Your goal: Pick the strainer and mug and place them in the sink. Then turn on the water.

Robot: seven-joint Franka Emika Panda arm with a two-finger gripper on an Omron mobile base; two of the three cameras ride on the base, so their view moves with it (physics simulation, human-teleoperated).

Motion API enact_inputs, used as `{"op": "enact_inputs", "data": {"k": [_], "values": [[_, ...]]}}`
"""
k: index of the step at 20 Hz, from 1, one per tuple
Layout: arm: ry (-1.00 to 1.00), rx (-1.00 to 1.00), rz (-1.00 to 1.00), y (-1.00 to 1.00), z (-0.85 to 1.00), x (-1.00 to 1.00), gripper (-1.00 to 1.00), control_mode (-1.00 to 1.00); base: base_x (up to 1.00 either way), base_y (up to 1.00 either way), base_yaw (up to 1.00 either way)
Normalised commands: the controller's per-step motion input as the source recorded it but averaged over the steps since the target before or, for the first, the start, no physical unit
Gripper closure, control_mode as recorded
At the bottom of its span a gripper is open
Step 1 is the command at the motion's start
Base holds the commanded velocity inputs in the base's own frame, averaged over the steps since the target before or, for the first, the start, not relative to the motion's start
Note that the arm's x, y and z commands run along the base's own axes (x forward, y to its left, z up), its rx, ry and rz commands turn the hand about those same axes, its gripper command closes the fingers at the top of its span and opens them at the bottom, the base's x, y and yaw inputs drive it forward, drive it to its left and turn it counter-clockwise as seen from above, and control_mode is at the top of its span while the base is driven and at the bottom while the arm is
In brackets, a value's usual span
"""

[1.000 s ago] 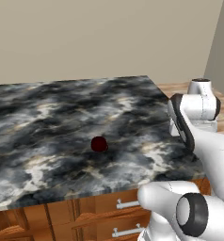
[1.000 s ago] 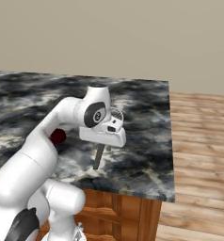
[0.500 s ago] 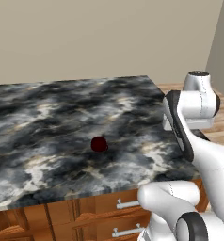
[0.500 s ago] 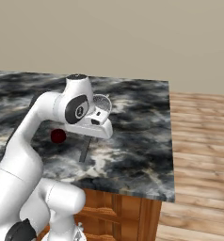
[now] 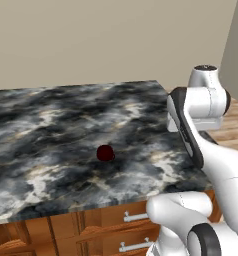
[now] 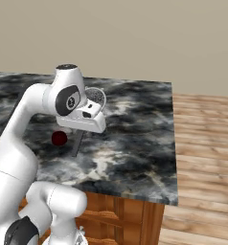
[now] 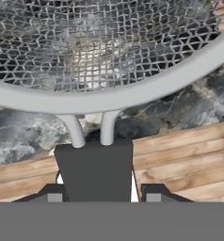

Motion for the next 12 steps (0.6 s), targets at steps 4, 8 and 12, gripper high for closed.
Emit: {"op": "enact_inputs", "data": {"k": [4, 8, 12], "values": [[0.00, 0.00, 0.00, 0.01, 0.03, 0.00, 1.00, -1.00, 0.00, 0.00, 0.00], [0.00, 0.00, 0.00, 0.00, 0.00, -0.09, 1.00, 1.00, -0.31, -0.07, 0.00], [0.00, 0.00, 0.00, 0.00, 0.00, 0.00, 1.00, 1.00, -0.94, -0.44, -0.14]]}}
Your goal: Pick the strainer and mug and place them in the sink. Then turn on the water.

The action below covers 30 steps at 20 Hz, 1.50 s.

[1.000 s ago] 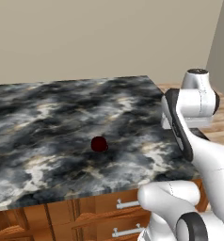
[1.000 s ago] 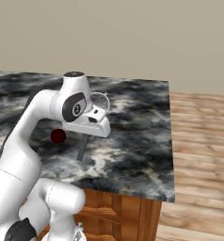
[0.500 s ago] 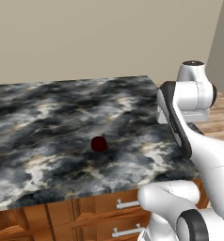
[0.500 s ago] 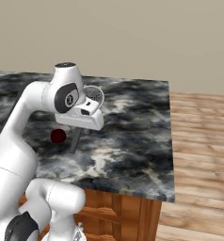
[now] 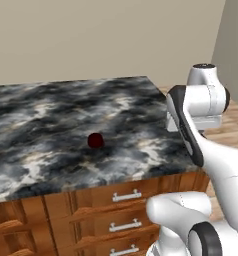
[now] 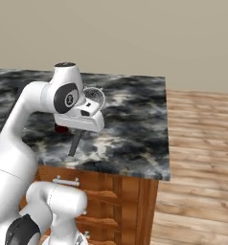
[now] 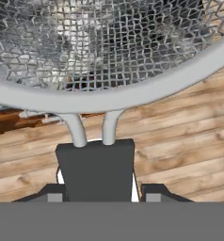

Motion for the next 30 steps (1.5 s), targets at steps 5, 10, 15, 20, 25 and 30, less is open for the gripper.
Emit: {"op": "enact_inputs", "data": {"k": [5, 10, 15, 20, 25, 30], "values": [[0.00, 0.00, 0.00, 0.00, 0.00, 0.00, 1.00, 1.00, -0.99, -0.67, -0.43], [0.00, 0.00, 0.00, 0.00, 0.00, 0.00, 1.00, 1.00, -0.75, -0.46, -0.58], [0.00, 0.00, 0.00, 0.00, 0.00, 0.00, 1.00, 1.00, -0.68, -0.39, -0.61], [0.00, 0.00, 0.00, 0.00, 0.00, 0.00, 1.00, 1.00, -0.49, -0.29, -0.62], [0.00, 0.00, 0.00, 0.00, 0.00, 0.00, 1.00, 1.00, -0.29, -0.16, -0.58], [0.00, 0.00, 0.00, 0.00, 0.00, 0.00, 1.00, 1.00, -0.07, 0.01, -0.54]]}}
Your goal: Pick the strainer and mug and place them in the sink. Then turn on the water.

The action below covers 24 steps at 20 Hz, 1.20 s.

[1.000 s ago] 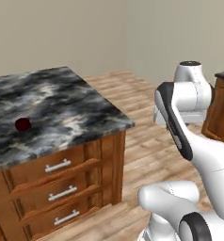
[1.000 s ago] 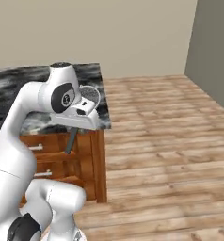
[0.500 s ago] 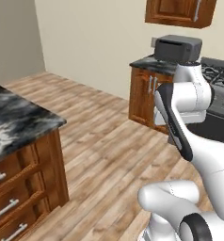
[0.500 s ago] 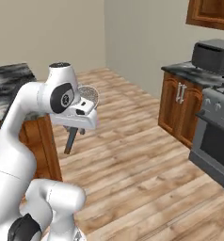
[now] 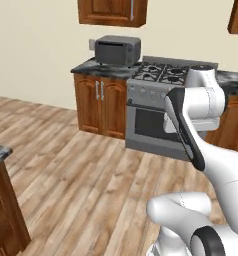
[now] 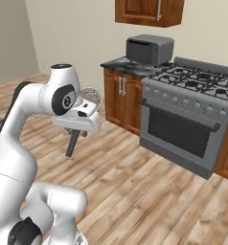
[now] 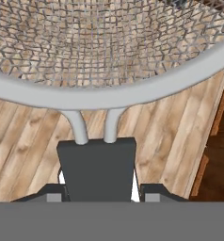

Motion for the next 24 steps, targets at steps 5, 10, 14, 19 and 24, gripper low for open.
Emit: {"op": "enact_inputs", "data": {"k": [5, 10, 14, 19, 24], "values": [[0.00, 0.00, 0.00, 0.00, 0.00, 0.00, 1.00, 1.00, 0.06, 0.32, -0.50], [0.00, 0.00, 0.00, 0.00, 0.00, 0.00, 1.00, 1.00, 0.01, 0.44, -0.58], [0.00, 0.00, 0.00, 0.00, 0.00, 0.00, 1.00, 1.00, 0.00, 0.56, -0.67], [0.00, 0.00, 0.00, 0.00, 0.00, 0.00, 1.00, 1.00, 0.00, 0.59, -0.71], [0.00, 0.00, 0.00, 0.00, 0.00, 0.00, 1.00, 1.00, 0.00, 0.48, -0.77]]}}
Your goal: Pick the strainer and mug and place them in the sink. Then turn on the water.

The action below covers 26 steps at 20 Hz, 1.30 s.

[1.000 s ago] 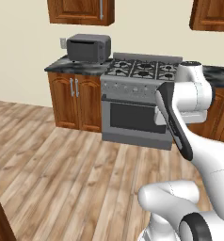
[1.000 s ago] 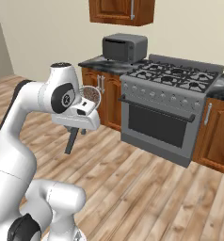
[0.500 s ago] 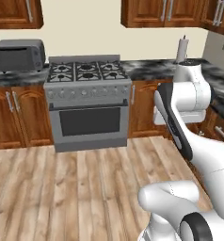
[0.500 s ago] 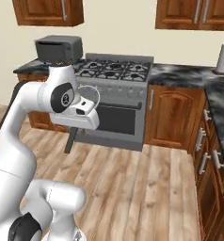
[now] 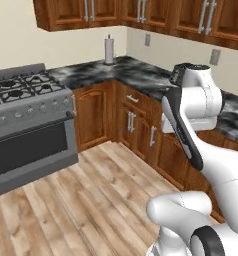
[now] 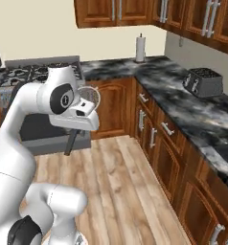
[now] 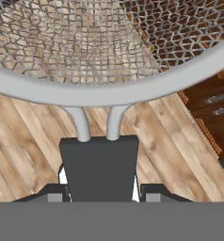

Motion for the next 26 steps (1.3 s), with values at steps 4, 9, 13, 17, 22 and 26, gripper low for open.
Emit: {"op": "enact_inputs", "data": {"k": [4, 9, 13, 17, 22, 26], "values": [[0.00, 0.00, 0.00, 0.00, 0.00, 0.00, 1.00, 1.00, 0.00, 0.38, -0.84], [0.00, 0.00, 0.00, 0.00, 0.00, 0.00, 1.00, 1.00, 0.00, 0.25, -0.83], [0.00, 0.00, 0.00, 0.00, 0.00, 0.00, 1.00, 1.00, 0.01, 0.09, -0.68], [0.00, 0.00, 0.00, 0.00, 0.00, 0.00, 1.00, 1.00, 0.08, 0.00, -0.47], [0.00, 0.00, 0.00, 0.00, 0.00, 0.00, 1.00, 1.00, 0.21, 0.37, -0.22], [0.00, 0.00, 0.00, 0.00, 0.00, 0.00, 1.00, 1.00, 0.24, 0.78, -0.25]]}}
